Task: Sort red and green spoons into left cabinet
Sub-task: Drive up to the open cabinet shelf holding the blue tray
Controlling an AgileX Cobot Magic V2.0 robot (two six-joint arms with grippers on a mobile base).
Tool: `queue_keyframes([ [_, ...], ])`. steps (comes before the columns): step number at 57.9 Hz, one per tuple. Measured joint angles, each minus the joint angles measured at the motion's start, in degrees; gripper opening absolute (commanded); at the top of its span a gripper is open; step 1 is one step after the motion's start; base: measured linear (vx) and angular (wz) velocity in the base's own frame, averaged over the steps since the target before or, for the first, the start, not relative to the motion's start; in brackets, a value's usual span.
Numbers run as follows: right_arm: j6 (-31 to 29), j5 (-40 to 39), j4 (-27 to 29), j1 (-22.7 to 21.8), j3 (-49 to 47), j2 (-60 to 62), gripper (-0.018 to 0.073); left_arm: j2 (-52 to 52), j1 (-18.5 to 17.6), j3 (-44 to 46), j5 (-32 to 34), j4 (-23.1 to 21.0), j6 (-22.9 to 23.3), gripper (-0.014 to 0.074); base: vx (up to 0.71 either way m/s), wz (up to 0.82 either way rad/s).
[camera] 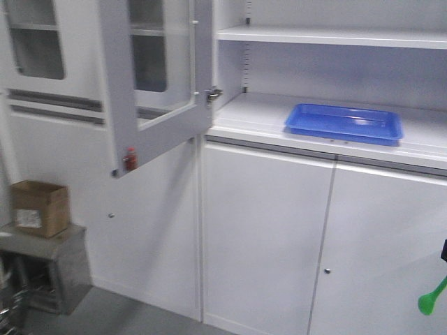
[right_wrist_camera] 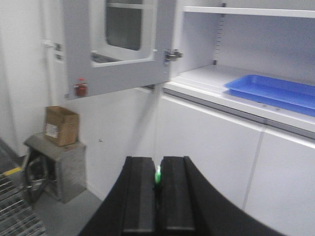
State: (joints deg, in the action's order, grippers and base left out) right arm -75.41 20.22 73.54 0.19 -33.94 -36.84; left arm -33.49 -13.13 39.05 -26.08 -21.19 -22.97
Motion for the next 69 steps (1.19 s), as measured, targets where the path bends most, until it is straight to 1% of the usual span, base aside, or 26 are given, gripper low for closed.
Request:
queue_keyframes([
  [22,0.0,0.0,0.0,0.0,0.0,0.0,-0.0004,0.0,0.0,0.0,0.0,0.0,0.0,0.0,0.35,-0.32],
  [51,0.0,0.0,0.0,0.0,0.0,0.0,-0.0004,0.0,0.0,0.0,0.0,0.0,0.0,0.0,0.43,-0.05],
  [69,0.0,0.0,0.0,0.0,0.0,0.0,-0.0004,0.0,0.0,0.0,0.0,0.0,0.0,0.0,0.4,-0.21],
])
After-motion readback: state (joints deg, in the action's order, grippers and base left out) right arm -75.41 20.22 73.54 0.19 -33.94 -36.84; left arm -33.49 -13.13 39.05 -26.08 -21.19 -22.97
